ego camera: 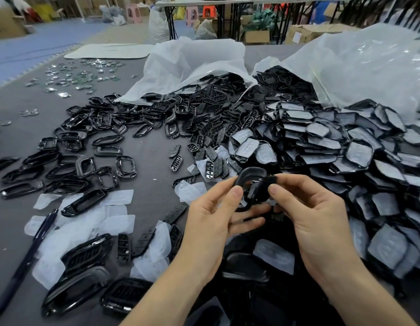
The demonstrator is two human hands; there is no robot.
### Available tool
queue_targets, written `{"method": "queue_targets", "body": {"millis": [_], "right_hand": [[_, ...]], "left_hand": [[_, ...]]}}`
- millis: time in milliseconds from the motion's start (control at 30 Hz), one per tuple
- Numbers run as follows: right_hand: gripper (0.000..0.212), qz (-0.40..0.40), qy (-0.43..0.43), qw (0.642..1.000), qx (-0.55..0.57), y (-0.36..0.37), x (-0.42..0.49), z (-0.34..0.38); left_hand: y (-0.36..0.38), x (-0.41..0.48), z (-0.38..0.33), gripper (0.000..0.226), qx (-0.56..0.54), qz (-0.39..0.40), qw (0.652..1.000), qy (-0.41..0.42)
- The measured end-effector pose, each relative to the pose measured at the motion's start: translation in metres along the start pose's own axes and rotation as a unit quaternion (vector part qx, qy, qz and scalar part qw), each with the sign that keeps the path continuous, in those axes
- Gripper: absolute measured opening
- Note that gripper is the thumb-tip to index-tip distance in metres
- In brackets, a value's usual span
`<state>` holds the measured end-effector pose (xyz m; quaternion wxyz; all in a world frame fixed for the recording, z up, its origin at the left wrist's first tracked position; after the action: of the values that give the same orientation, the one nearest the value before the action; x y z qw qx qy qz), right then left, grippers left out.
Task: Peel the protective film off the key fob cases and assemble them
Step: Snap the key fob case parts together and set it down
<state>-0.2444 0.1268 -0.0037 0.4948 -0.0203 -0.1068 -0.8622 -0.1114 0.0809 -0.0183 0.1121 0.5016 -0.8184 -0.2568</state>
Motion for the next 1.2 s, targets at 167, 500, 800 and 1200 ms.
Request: {"method": "queue_targets", "body": {"millis": [167,500,800,1200], "right_hand": [[0.021,0.027,0.017,0.999,0.036,0.006,-0.001,-0.001],[0.031,0.056,0.050,0.996,0.042,0.015,-0.005,-0.002],[0.021,0.035,0.076,0.991,0.108,0.011,-0.005,-0.005],[0.024,0.077,0.091,0.987,0.109,0.016,-0.004,-0.006]], "left_hand": [[0.003,-0.001,0.002,0.024,0.024,0.014,1.000,-0.002],[-0.001,-0.001,-0.001,0.019,0.025,-0.022,0.999,0.013],[0.000,-0.003,-0.004,0.019,0.069,-0.036,0.996,0.039],[-0.003,-0.003,-0.005,0.018,0.073,-0.051,0.995,0.036]]}}
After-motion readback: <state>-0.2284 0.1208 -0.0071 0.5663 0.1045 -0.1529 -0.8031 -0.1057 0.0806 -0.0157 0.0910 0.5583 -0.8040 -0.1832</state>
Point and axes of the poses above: each hand's wrist, its own x-axis towards the middle knuckle, its own y-axis out of the palm, z = x × y, the point moved 7 cm from there along x, towards the middle knuckle, and after that the axes turned 3 degrees about -y, right-handed, at the moved point
